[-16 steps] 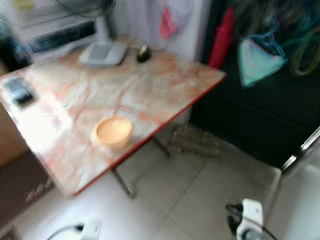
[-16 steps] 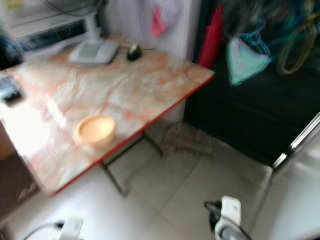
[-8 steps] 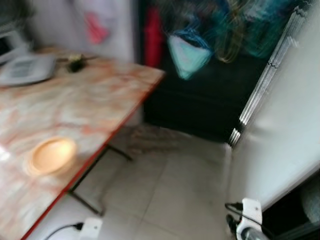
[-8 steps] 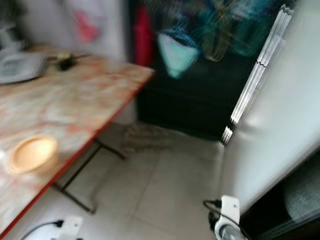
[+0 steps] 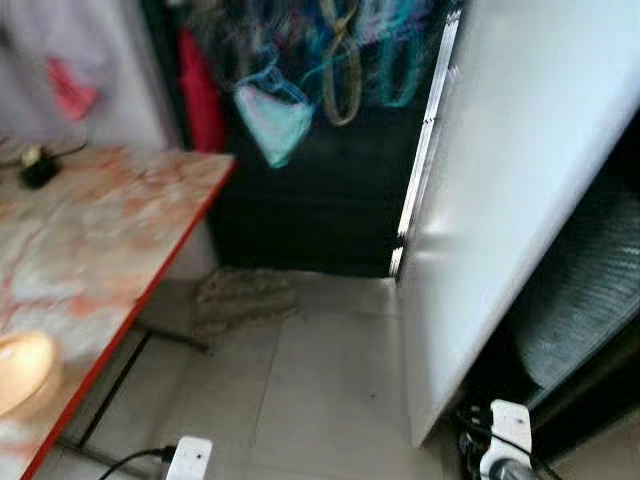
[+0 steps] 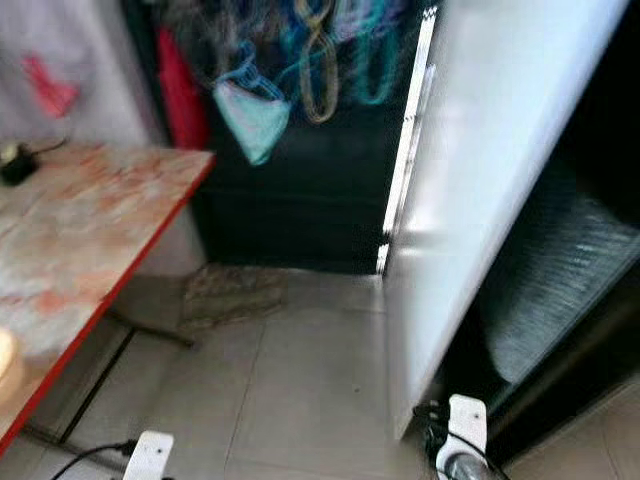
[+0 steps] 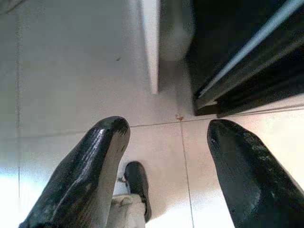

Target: Restocking fridge

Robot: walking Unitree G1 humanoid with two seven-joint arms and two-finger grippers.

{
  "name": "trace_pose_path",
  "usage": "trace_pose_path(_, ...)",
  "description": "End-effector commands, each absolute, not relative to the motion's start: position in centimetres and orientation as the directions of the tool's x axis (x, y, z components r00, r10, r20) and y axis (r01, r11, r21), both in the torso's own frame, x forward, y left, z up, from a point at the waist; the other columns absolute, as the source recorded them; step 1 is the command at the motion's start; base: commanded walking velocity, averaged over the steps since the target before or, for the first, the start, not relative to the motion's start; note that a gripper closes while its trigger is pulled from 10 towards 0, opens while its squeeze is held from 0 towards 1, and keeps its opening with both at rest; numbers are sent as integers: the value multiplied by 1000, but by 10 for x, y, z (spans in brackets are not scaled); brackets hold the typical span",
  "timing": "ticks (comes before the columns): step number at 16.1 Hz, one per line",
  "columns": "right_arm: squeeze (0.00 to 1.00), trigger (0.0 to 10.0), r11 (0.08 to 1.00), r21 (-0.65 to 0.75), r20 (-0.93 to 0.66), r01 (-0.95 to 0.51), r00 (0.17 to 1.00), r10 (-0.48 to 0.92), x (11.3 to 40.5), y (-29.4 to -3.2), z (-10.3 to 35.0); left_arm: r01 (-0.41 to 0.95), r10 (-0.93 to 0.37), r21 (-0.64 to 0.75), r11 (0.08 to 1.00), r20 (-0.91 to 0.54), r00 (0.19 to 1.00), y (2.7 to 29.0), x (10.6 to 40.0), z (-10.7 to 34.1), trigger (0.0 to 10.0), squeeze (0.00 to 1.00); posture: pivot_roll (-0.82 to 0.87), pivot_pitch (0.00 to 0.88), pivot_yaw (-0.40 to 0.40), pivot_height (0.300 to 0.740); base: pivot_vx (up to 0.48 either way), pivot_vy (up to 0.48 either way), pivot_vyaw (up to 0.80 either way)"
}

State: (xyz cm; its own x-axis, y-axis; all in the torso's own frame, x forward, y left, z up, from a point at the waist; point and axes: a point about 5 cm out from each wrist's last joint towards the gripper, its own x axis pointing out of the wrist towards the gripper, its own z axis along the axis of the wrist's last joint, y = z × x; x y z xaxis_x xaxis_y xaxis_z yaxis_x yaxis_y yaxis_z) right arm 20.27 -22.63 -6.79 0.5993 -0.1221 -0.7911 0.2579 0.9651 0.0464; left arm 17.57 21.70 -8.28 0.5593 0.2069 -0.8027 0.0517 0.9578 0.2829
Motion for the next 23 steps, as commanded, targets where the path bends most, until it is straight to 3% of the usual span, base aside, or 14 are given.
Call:
trace_pose_path(1,0,10000,965,49,-793,259,597,-120,203,-225,-68,64,207,288,955,-808,551,218,175,-83,10000,0,86,0,8,740,0,0,-800)
trace_pose_path(23,0,10000,965,50,-798,256,591,-115,203,-224,-68,81,219,317,945,-795,565,218,178,-82,10000,0,88,0,9,740,0,-72,-800)
